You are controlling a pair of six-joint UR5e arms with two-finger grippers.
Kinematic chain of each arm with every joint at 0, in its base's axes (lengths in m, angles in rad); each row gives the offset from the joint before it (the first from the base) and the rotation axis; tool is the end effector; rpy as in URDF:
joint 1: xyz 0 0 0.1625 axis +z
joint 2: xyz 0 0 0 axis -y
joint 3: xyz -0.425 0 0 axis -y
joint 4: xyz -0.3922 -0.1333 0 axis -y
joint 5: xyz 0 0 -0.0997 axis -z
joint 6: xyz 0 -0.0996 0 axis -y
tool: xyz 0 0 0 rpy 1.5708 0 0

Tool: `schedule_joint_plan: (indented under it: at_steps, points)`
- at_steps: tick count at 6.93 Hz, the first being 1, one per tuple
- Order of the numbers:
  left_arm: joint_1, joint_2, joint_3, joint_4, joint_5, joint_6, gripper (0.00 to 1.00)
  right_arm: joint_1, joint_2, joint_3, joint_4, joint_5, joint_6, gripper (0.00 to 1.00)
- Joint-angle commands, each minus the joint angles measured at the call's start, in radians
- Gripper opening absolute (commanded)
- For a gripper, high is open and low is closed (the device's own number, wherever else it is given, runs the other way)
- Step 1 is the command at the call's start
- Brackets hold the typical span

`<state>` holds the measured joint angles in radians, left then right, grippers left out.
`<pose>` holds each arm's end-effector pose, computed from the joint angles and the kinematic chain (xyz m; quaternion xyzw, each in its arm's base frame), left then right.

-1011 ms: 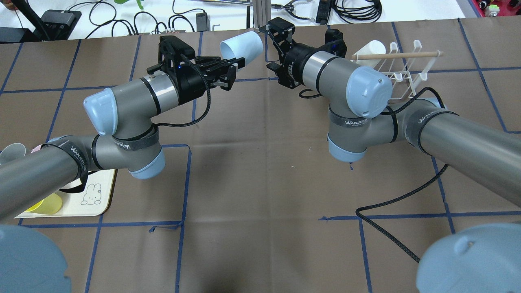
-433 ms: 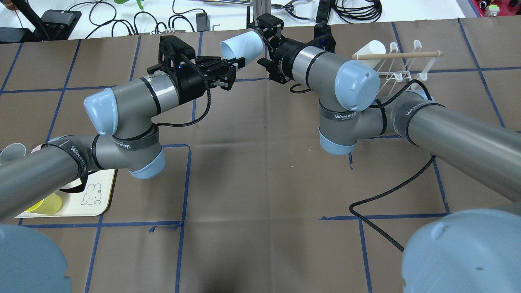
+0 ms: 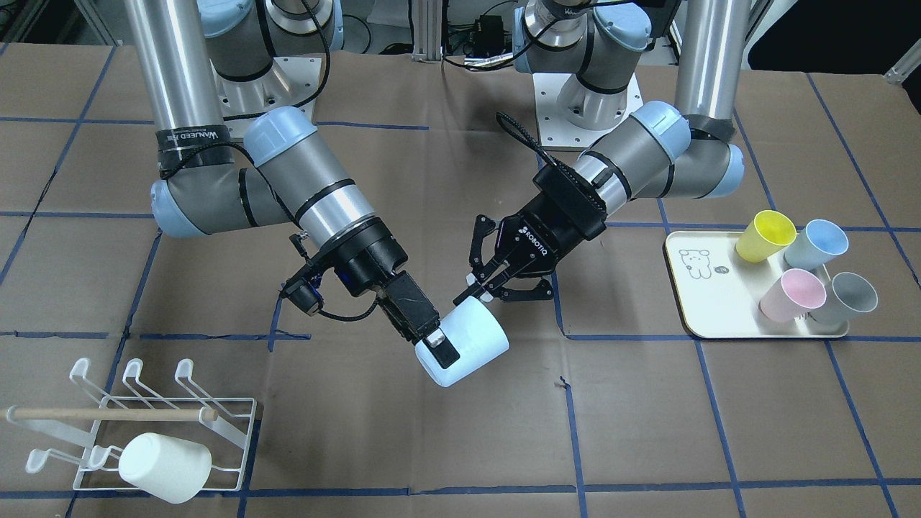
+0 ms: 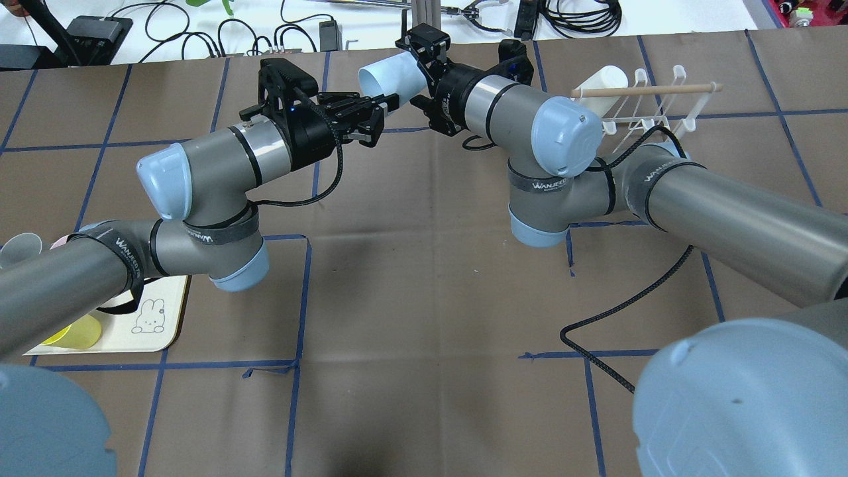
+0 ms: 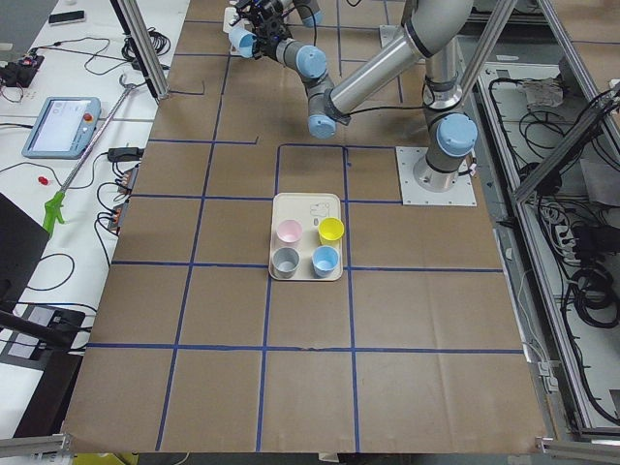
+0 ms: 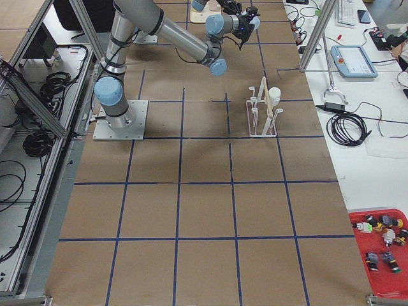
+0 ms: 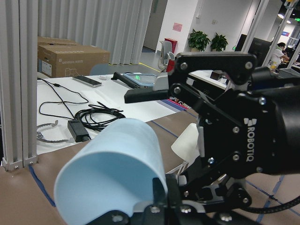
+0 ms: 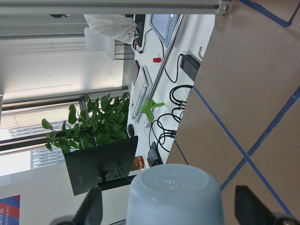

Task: Transfer IKEA cup to right arm and place on rack

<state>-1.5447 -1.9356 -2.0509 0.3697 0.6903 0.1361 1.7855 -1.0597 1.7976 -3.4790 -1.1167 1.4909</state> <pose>-0.1966 -0.5193 0.3258 -0.2641 -0.7589 0.4991 0.3244 0.3049 -0.5674 0.3263 0.3840 0.7265 -0.2127 0.5287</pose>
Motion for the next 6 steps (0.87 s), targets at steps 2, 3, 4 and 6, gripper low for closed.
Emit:
schedule_joint_plan:
  at_steps: [2, 3, 4, 6]
  points:
    - [-0.002, 0.001, 0.0, 0.0, 0.002, -0.01, 0.01, 0.008, 0.014, -0.011, 0.0, 0.0, 0.002, 0.99]
    - [-0.002, 0.003, 0.0, 0.0, 0.003, -0.018, 0.01, 0.005, 0.014, -0.011, 0.001, -0.002, 0.0, 0.97]
    - [-0.002, 0.003, 0.002, 0.0, 0.003, -0.02, 0.02, 0.005, 0.014, -0.012, 0.001, -0.003, 0.0, 0.95]
    - [-0.002, 0.004, 0.002, 0.0, 0.003, -0.024, 0.03, 0.005, 0.01, -0.012, 0.001, -0.005, 0.0, 0.78]
